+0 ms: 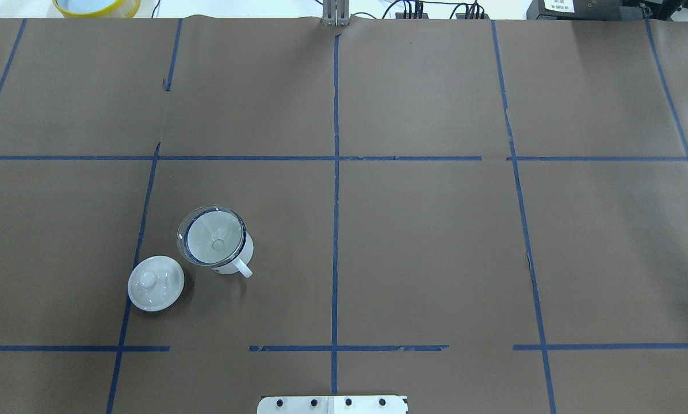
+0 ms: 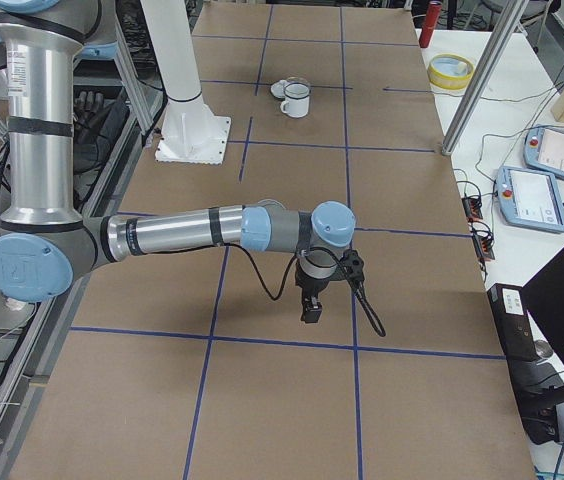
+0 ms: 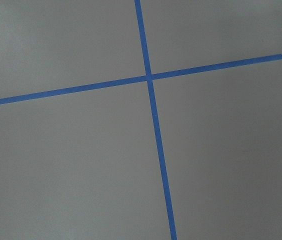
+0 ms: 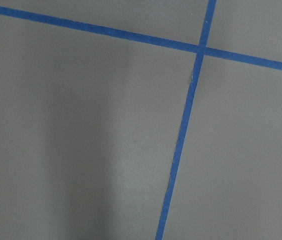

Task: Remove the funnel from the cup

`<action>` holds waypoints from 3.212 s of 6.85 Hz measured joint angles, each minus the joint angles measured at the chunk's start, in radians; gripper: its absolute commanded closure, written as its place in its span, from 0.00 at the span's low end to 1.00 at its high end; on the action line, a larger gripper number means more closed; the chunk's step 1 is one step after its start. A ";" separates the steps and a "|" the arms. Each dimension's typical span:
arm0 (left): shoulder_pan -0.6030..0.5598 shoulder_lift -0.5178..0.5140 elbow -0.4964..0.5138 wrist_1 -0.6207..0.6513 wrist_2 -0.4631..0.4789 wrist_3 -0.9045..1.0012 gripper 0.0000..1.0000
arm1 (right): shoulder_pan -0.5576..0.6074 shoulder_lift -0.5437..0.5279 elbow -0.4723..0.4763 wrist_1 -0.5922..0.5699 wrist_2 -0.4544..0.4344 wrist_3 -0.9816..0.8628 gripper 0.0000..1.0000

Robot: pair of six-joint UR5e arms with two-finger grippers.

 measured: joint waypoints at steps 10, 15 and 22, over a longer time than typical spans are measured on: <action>0.003 -0.198 0.046 -0.175 0.008 -0.045 0.00 | 0.000 0.000 -0.001 0.000 0.000 0.000 0.00; 0.499 -0.385 -0.116 -0.207 0.104 -1.017 0.00 | 0.000 0.000 0.000 0.000 0.000 0.000 0.00; 1.047 -0.673 -0.029 -0.019 0.405 -1.610 0.36 | 0.000 0.000 0.000 0.000 0.000 0.000 0.00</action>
